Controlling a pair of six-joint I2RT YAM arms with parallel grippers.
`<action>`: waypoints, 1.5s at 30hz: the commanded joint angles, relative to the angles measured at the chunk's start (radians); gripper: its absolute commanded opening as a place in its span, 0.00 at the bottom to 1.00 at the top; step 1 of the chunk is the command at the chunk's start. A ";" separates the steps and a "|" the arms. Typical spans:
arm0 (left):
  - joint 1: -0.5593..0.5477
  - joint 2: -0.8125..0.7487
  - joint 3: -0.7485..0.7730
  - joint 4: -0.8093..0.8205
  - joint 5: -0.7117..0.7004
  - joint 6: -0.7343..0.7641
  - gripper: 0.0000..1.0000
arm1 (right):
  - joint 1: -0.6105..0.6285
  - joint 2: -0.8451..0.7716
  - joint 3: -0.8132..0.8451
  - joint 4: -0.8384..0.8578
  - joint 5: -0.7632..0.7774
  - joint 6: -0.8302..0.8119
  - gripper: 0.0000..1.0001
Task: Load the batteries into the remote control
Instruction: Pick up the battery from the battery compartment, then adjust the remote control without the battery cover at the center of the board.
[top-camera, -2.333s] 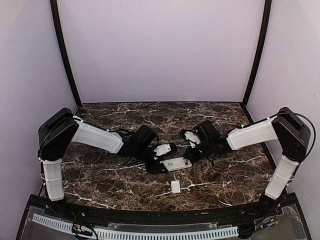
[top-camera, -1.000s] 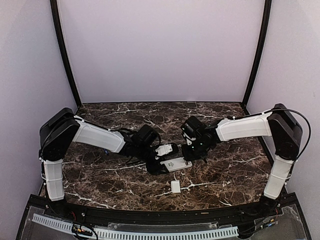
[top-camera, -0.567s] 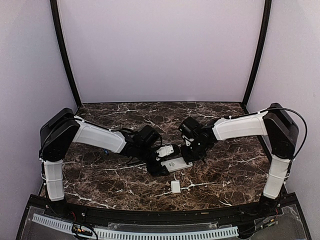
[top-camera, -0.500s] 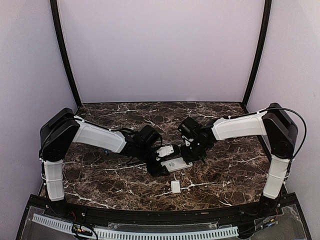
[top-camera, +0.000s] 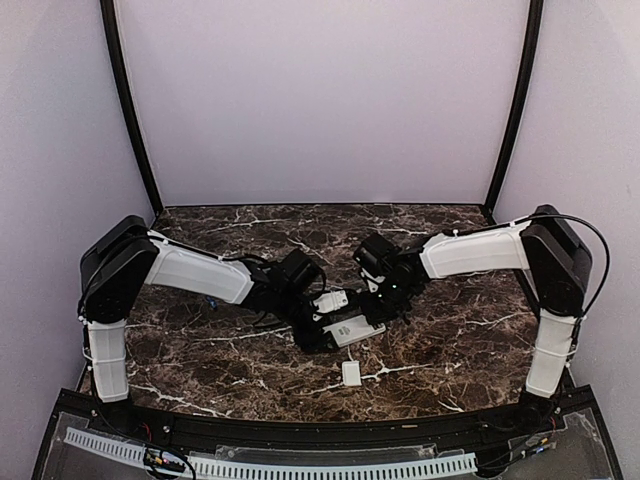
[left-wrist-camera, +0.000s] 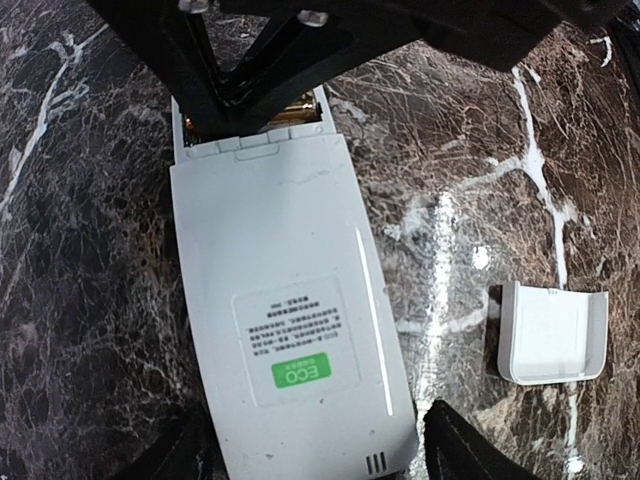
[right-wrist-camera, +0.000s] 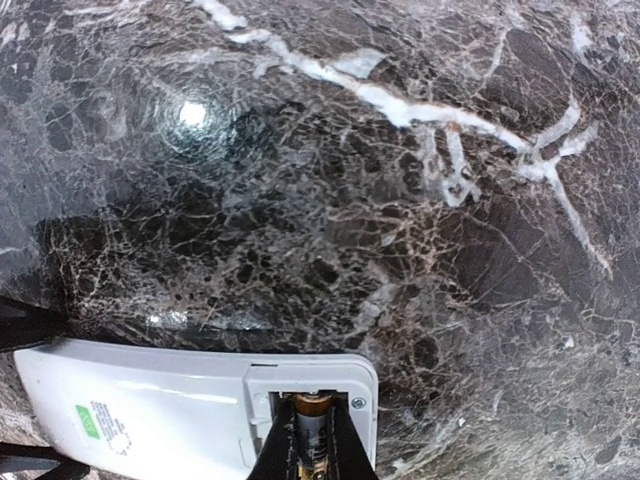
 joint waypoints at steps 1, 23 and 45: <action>-0.007 -0.008 0.017 -0.098 0.016 -0.033 0.72 | 0.001 -0.071 0.000 -0.026 -0.008 -0.066 0.00; 0.163 -0.027 0.062 -0.064 -0.001 -0.164 0.55 | 0.011 -0.295 -0.279 0.067 -0.121 0.131 0.00; 0.032 -0.047 -0.079 -0.118 0.070 -0.156 0.51 | -0.051 0.047 -0.011 0.214 -0.129 -0.116 0.00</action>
